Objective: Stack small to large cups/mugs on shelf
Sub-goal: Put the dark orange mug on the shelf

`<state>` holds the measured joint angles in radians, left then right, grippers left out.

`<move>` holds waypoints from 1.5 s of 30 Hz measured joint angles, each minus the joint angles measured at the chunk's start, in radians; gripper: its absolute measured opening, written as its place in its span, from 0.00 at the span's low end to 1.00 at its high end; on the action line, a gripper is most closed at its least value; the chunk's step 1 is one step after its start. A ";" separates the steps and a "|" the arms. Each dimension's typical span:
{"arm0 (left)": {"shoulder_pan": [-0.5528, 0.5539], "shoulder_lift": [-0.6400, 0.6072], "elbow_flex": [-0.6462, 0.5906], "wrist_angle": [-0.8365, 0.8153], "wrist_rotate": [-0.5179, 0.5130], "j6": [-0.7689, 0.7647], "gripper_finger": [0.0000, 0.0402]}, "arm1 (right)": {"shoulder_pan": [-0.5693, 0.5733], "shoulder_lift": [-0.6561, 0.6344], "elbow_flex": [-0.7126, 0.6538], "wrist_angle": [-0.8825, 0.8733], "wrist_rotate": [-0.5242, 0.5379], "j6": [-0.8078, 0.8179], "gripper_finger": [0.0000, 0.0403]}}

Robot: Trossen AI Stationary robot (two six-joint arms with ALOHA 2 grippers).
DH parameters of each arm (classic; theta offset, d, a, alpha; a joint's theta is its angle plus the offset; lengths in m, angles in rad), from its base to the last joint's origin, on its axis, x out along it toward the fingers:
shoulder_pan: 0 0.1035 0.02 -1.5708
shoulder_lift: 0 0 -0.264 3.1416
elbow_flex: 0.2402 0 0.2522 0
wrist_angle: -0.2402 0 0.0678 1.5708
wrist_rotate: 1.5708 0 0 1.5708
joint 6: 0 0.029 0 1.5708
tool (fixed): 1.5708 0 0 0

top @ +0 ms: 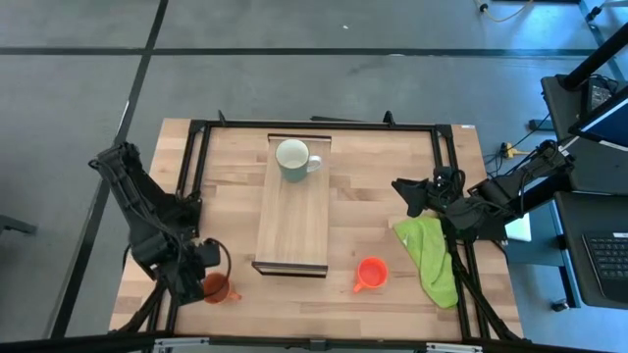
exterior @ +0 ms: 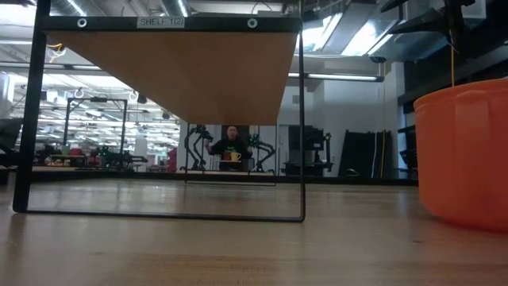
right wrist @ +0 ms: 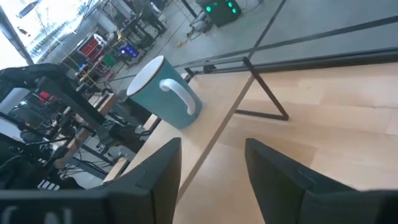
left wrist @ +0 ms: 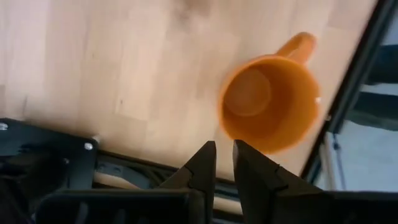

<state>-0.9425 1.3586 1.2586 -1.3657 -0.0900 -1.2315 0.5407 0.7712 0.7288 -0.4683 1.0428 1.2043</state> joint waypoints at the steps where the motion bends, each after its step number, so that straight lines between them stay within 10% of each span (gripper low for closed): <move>1: -0.004 0.000 -0.017 0.010 -0.007 -0.011 0.13 | 0.000 0.000 0.000 0.000 0.000 -0.004 0.44; 20: -0.095 0.000 -0.155 0.183 -0.090 -0.163 0.37 | 0.000 0.000 0.000 -0.017 0.000 -0.014 0.44; 45: -0.134 0.010 -0.320 0.347 -0.017 -0.571 0.38 | 0.000 0.000 0.000 -0.016 0.003 -0.035 0.44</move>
<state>-1.0766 1.3682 0.9382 -1.0189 -0.1067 -1.8029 0.5407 0.7712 0.7288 -0.4839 1.0454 1.1690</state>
